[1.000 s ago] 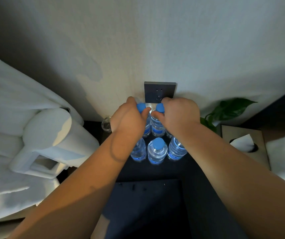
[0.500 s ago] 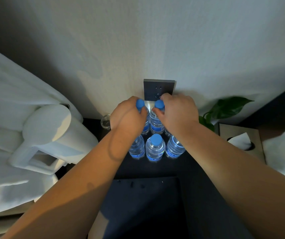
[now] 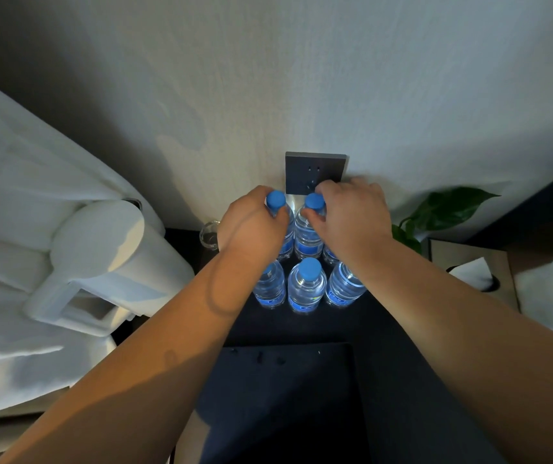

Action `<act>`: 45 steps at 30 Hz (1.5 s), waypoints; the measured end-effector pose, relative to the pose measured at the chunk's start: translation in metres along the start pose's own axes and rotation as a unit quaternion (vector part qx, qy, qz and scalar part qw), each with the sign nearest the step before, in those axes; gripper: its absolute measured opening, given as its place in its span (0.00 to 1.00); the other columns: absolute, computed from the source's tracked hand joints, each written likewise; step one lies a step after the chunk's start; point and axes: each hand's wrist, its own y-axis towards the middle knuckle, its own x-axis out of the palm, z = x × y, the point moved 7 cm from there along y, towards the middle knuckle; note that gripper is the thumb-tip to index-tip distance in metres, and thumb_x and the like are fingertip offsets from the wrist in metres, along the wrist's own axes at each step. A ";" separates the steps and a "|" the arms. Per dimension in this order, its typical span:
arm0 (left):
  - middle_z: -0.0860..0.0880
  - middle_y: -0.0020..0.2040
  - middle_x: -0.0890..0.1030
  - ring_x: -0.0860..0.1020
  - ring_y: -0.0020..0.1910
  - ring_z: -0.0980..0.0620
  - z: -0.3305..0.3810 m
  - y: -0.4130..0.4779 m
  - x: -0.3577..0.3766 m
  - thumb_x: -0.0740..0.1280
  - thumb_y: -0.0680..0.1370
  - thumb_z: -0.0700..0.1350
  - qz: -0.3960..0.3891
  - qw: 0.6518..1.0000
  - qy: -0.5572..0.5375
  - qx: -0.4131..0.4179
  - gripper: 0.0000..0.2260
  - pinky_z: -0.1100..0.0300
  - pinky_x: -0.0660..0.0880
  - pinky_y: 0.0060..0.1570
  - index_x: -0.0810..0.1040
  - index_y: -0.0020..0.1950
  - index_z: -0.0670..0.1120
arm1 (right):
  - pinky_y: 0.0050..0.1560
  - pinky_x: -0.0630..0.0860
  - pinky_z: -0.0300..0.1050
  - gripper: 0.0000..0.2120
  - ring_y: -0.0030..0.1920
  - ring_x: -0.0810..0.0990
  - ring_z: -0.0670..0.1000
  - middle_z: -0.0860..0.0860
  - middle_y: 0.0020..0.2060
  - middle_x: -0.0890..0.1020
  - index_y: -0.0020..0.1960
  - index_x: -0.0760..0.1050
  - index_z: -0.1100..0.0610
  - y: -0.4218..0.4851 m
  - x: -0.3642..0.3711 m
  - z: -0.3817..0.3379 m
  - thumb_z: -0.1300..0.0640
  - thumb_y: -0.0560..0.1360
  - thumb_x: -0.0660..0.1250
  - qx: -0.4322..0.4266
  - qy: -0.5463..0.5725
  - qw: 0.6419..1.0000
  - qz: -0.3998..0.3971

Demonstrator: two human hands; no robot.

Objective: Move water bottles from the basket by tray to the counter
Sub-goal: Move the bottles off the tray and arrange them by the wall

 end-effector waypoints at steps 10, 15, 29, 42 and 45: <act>0.56 0.41 0.79 0.78 0.38 0.54 -0.005 0.002 0.002 0.68 0.78 0.61 0.012 1.000 0.005 -0.018 0.10 0.60 0.67 0.30 0.74 0.53 0.57 | 0.49 0.67 0.54 0.15 0.45 0.78 0.59 0.52 0.41 0.83 0.59 0.79 0.53 -0.003 0.003 0.000 0.44 0.80 0.67 -0.004 -0.003 1.000 -0.019; 0.56 0.45 0.81 0.79 0.41 0.52 -0.002 0.001 0.001 0.66 0.79 0.60 0.013 1.000 0.007 -0.005 0.13 0.60 0.66 0.31 0.75 0.61 0.59 | 0.52 0.66 0.55 0.16 0.48 0.79 0.59 0.52 0.45 0.83 0.66 0.79 0.50 -0.003 0.004 -0.003 0.47 0.80 0.66 -0.011 -0.003 1.000 -0.027; 0.52 0.43 0.80 0.78 0.42 0.48 0.001 0.005 0.005 0.69 0.81 0.52 0.002 0.998 -0.044 0.033 0.08 0.57 0.71 0.40 0.78 0.59 0.53 | 0.49 0.65 0.55 0.18 0.44 0.78 0.58 0.51 0.39 0.82 0.54 0.76 0.54 -0.003 0.000 0.002 0.41 0.75 0.71 0.024 -0.009 1.000 0.004; 0.52 0.43 0.81 0.79 0.41 0.48 0.000 0.005 0.004 0.69 0.81 0.53 0.003 0.998 -0.061 0.016 0.09 0.56 0.75 0.40 0.78 0.60 0.55 | 0.51 0.64 0.55 0.17 0.47 0.76 0.57 0.48 0.35 0.75 0.46 0.76 0.52 -0.001 0.001 0.002 0.38 0.78 0.66 0.027 -0.027 0.999 -0.039; 0.50 0.49 0.80 0.77 0.45 0.49 0.003 0.005 0.003 0.68 0.82 0.51 0.009 0.998 -0.051 0.033 0.11 0.57 0.72 0.43 0.79 0.64 0.55 | 0.52 0.64 0.55 0.15 0.48 0.76 0.56 0.49 0.40 0.81 0.49 0.77 0.53 -0.002 0.002 -0.001 0.41 0.79 0.66 0.019 -0.016 0.999 -0.042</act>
